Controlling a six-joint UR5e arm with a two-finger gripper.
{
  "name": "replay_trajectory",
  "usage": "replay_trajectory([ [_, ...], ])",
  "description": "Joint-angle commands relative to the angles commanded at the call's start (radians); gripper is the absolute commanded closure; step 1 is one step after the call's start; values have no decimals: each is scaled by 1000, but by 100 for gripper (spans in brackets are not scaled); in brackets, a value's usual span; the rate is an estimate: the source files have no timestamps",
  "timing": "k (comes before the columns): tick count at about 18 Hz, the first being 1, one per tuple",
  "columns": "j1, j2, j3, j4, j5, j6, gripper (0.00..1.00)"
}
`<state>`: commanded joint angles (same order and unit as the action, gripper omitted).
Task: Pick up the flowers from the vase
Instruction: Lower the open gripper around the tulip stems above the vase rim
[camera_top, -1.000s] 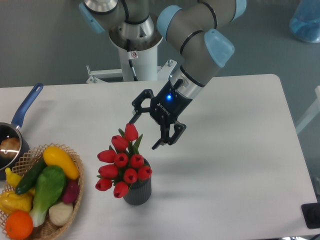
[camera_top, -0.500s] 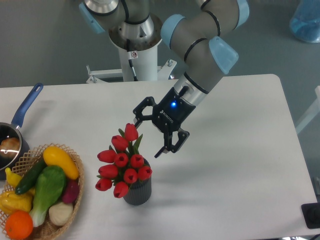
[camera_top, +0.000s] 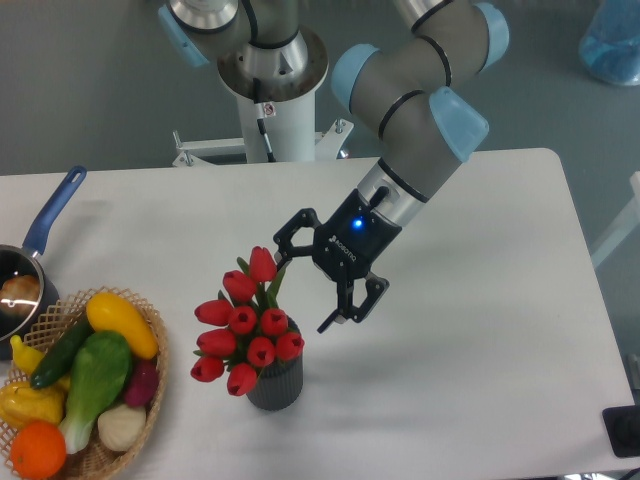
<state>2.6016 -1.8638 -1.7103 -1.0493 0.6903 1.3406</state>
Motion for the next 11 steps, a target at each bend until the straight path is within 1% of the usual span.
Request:
replay_trajectory([
  [3, -3, 0, -11, 2, 0, 35, 0],
  [6, -5, 5, -6, 18, 18, 112, 0],
  [8, -9, 6, -6, 18, 44, 123, 0],
  [11, -26, 0, -8, 21, 45, 124, 0],
])
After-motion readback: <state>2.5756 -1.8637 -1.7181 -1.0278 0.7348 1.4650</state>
